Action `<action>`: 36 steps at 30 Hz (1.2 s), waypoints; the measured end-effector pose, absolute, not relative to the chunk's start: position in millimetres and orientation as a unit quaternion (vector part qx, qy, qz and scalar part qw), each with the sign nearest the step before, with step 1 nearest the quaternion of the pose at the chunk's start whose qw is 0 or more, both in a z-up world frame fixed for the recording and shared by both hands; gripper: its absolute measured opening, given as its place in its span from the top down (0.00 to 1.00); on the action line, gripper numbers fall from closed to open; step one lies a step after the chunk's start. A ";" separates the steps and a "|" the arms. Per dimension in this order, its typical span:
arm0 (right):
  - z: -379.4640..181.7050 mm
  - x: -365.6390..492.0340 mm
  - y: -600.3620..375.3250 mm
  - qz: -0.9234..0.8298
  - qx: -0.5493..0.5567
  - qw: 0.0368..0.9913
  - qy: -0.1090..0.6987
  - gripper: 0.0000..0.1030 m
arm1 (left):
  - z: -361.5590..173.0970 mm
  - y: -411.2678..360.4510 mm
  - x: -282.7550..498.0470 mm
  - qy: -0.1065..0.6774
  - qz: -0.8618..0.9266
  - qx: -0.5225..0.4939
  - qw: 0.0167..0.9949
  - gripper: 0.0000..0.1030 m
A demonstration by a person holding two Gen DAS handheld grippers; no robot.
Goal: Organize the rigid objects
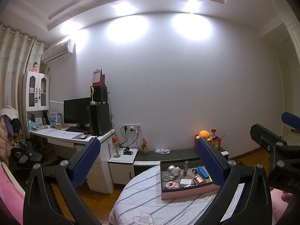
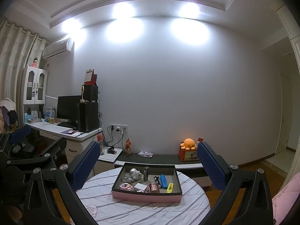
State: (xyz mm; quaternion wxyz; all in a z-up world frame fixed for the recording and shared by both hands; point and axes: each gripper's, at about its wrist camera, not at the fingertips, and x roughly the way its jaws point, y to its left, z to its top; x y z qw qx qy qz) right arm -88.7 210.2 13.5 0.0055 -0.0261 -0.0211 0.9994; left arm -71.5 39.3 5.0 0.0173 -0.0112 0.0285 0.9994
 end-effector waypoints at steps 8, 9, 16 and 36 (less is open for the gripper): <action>13.0 -88.4 210.0 0.999 -0.027 0.006 -0.021 0.00 | 3.8 39.6 -73.9 0.029 0.999 -0.012 0.017 0.00; 13.0 -88.3 210.2 0.999 -0.027 0.006 -0.021 0.00 | 4.0 39.5 -74.1 0.028 0.999 -0.012 0.017 0.00; 12.5 -89.9 212.1 0.999 -0.032 0.007 -0.019 0.00 | 3.7 40.1 -74.9 0.029 0.999 -0.014 0.018 0.00; 12.3 -89.4 212.2 0.999 -0.036 0.010 -0.018 0.00 | -0.7 39.8 -74.1 0.031 0.999 -0.015 0.017 0.00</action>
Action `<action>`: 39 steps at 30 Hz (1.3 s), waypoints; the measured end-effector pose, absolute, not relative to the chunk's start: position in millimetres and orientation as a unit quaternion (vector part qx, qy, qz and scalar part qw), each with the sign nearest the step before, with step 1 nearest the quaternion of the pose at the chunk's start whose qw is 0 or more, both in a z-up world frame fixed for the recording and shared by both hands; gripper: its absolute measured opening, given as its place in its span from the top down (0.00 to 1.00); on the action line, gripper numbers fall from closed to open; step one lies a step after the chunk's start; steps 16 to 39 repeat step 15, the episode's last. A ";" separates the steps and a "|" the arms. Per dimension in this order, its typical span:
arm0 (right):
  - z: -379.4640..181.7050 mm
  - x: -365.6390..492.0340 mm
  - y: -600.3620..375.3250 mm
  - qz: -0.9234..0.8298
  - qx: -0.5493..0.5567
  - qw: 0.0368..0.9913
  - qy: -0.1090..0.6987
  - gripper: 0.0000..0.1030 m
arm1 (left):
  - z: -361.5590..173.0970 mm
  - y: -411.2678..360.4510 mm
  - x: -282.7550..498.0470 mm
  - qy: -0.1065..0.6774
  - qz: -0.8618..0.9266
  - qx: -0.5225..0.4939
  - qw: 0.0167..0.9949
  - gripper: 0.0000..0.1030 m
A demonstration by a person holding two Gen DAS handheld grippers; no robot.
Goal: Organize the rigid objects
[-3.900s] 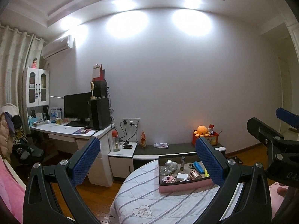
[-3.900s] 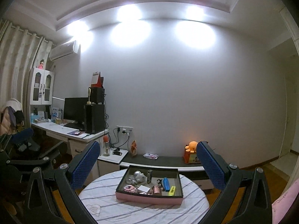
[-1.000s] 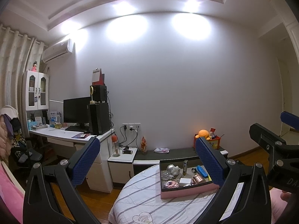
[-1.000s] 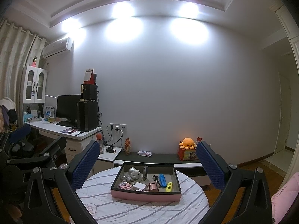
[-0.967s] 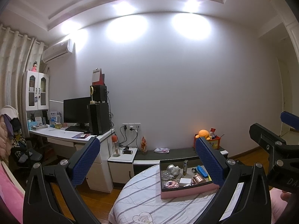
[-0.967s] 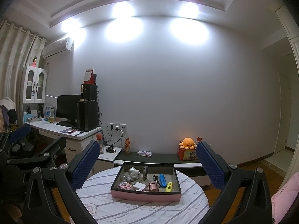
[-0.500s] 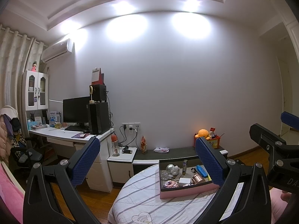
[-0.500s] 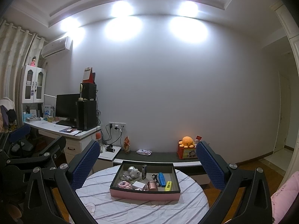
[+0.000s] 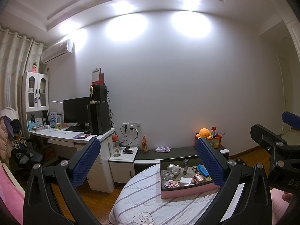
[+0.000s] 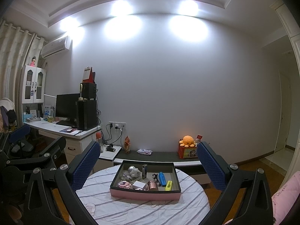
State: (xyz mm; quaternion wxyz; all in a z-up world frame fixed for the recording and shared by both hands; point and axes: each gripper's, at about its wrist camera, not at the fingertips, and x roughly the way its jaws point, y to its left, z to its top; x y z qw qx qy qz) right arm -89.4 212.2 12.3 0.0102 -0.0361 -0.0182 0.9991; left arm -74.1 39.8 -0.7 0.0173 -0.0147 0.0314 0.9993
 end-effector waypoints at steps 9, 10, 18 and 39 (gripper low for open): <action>11.2 -89.6 213.1 0.999 -0.040 0.011 -0.018 0.00 | -2.7 39.0 -72.0 0.033 0.999 -0.017 0.018 0.00; 11.3 -87.5 212.9 0.999 -0.040 0.011 -0.018 0.00 | -3.0 38.9 -71.5 0.033 0.999 -0.017 0.017 0.00; 9.5 -88.0 214.2 0.999 -0.043 0.010 -0.016 0.00 | -3.0 38.8 -71.6 0.033 0.999 -0.019 0.018 0.00; 9.5 -88.0 214.2 0.999 -0.043 0.010 -0.016 0.00 | -3.0 38.8 -71.6 0.033 0.999 -0.019 0.018 0.00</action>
